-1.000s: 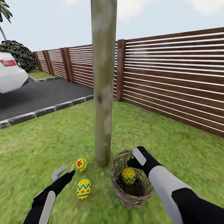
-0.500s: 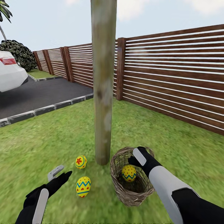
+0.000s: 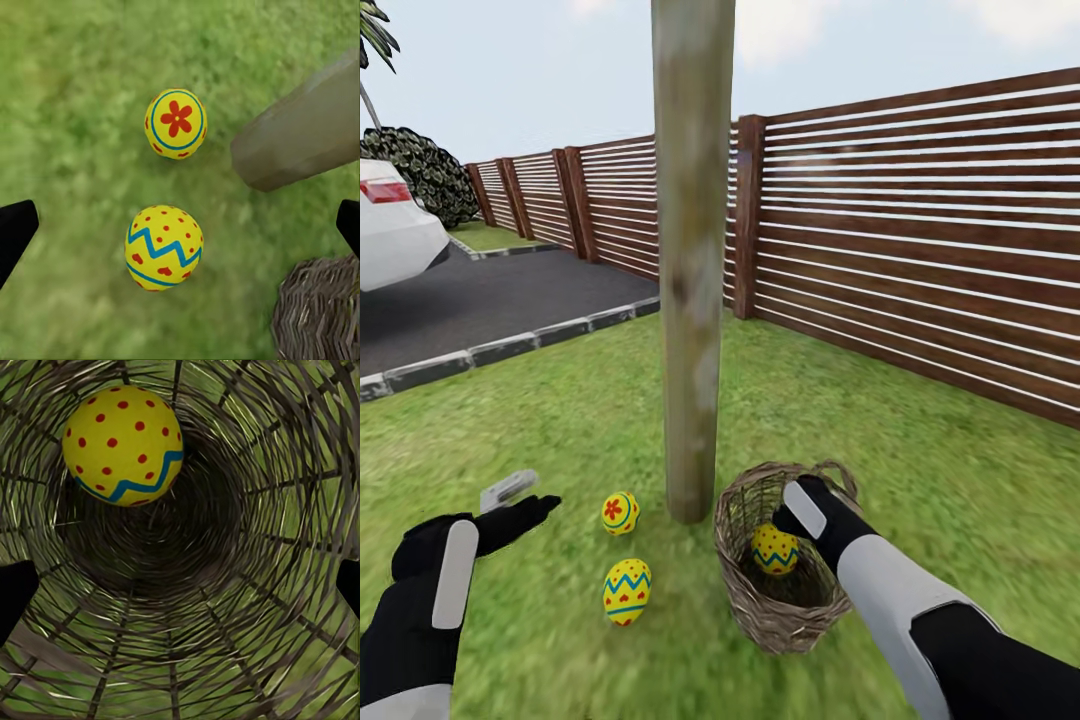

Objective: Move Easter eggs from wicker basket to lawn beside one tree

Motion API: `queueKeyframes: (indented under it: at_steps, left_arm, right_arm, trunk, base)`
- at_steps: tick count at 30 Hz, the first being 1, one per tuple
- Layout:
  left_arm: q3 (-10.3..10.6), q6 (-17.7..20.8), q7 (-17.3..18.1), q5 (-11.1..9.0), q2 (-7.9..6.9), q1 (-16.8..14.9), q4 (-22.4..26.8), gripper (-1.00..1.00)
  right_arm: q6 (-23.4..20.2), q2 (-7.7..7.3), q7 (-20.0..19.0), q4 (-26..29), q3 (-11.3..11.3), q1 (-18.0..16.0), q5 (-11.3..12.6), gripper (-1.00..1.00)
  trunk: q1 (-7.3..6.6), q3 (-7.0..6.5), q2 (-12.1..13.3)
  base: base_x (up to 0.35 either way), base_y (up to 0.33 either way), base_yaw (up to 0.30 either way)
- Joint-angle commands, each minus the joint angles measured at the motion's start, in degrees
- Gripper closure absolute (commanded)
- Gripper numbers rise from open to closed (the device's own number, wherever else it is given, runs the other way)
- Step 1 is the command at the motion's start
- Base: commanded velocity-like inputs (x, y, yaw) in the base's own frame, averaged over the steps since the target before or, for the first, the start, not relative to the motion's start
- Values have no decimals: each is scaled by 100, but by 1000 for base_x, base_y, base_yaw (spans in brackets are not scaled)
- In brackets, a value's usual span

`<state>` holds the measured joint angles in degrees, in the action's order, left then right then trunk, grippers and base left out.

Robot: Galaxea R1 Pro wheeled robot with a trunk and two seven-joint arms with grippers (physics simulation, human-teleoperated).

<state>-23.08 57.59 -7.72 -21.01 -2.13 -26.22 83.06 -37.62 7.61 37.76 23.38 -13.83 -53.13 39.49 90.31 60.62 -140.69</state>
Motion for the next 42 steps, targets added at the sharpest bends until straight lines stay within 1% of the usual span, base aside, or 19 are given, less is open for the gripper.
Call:
queueKeyframes:
  at_steps: [1, 2, 3, 4, 5, 7, 8, 9, 10, 12, 15, 17, 23, 28, 31, 35, 38, 41, 42]
  left_arm:
    - [-12, 44, -154, -71, -126, -231, -321, -100]
    - [-21, 51, -188, -74, -200, -359, -521, -100]
    - [-47, 61, -238, -79, -361, -638, -1002, -100]
    - [-64, 64, -256, -80, -448, -787, -1278, -100]
    - [-100, 66, -280, -90, -633, -1100, -1856, -100]
    - [-125, 67, -294, -121, -822, -1412, -2417, -100]
    - [-140, 67, -302, -181, -989, -1699, -2903, -100]
    - [-144, 68, -306, -217, -1060, -1826, -3099, -100]
    - [-150, 68, -310, -283, -1171, -2043, -3382, -100]
    - [-156, 68, -314, -343, -1284, -2274, -3621, -100]
    - [-156, 60, -322, -375, -1355, -2424, -3692, -100]
    - [-154, 54, -324, -385, -1379, -2475, -3624, -100]
    - [-153, 26, -338, -368, -1393, -2519, -3535, -100]
    - [-148, 9, -353, -362, -1399, -2526, -3518, -100]
    - [-141, -23, -342, -360, -1397, -2527, -3448, -100]
    - [-99, -66, -308, -366, -1383, -2528, -3087, -100]
    - [-87, -79, -299, -366, -1378, -2528, -2961, -100]
    - [-84, -90, -294, -362, -1372, -2528, -2912, -100]
    - [-84, -92, -294, -361, -1371, -2528, -2908, -100]
  right_arm:
    - [-19, -5, 49, 14, -107, -4, 58, -100]
    - [-18, -5, 48, 17, -129, -4, 58, -100]
    - [-18, -5, 48, 20, -160, -4, 58, -100]
    - [-18, -5, 48, 21, -171, -4, 59, -100]
    - [-18, -5, 47, 23, -188, -4, 59, -100]
    - [-18, -5, 47, 24, -198, -4, 59, -100]
    - [-18, -5, 47, 25, -205, -4, 59, -100]
    - [-18, -5, 47, 25, -209, -4, 59, -100]
    - [-18, -5, 47, 26, -215, -4, 59, -100]
    - [-18, -5, 47, 26, -220, -4, 59, -100]
    - [-18, -5, 47, 26, -233, -4, 59, -100]
    - [-18, -5, 47, 26, -247, -4, 59, -100]
    - [-18, -5, 47, 26, -276, -4, 59, -100]
    - [-18, -5, 48, 26, -353, -4, 57, -100]
    - [-18, -5, 52, 29, -383, -4, 53, -100]
    - [-15, 1, 55, 80, -444, -4, 48, -100]
    - [-10, 8, 55, 217, -592, -4, 45, -100]
    - [11, 5, 56, 383, -865, -4, 44, -100]
    - [26, 5, 56, 401, -909, -4, 44, -100]
  trunk:
    - [21, 24, -44]
    - [43, 42, -84]
    - [65, 60, -124]
    - [87, 78, -164]
    - [109, 96, -205]
    - [139, 135, -256]
    - [141, 157, -257]
    - [144, 179, -259]
    - [146, 201, -260]
    - [152, 246, -263]
    - [159, 312, -267]
    - [164, 356, -269]
    - [180, 489, -277]
    - [193, 600, -284]
    - [193, 600, -284]
    - [193, 600, -284]
    - [193, 600, -284]
    - [193, 600, -284]
    - [193, 600, -284]
  base:
    - [0, 0, 0]
    - [0, 0, 0]
    - [0, 0, 0]
    - [0, 0, 0]
    - [0, 0, 0]
    - [0, 0, 0]
    - [0, 0, 0]
    - [0, 0, 0]
    - [0, 0, 0]
    - [0, 0, 0]
    - [0, 0, 0]
    - [0, 0, 0]
    - [0, 0, 0]
    - [0, 0, 0]
    - [0, 0, 0]
    - [0, 0, 0]
    - [0, 0, 0]
    - [18, 0, 0]
    - [77, 0, 0]
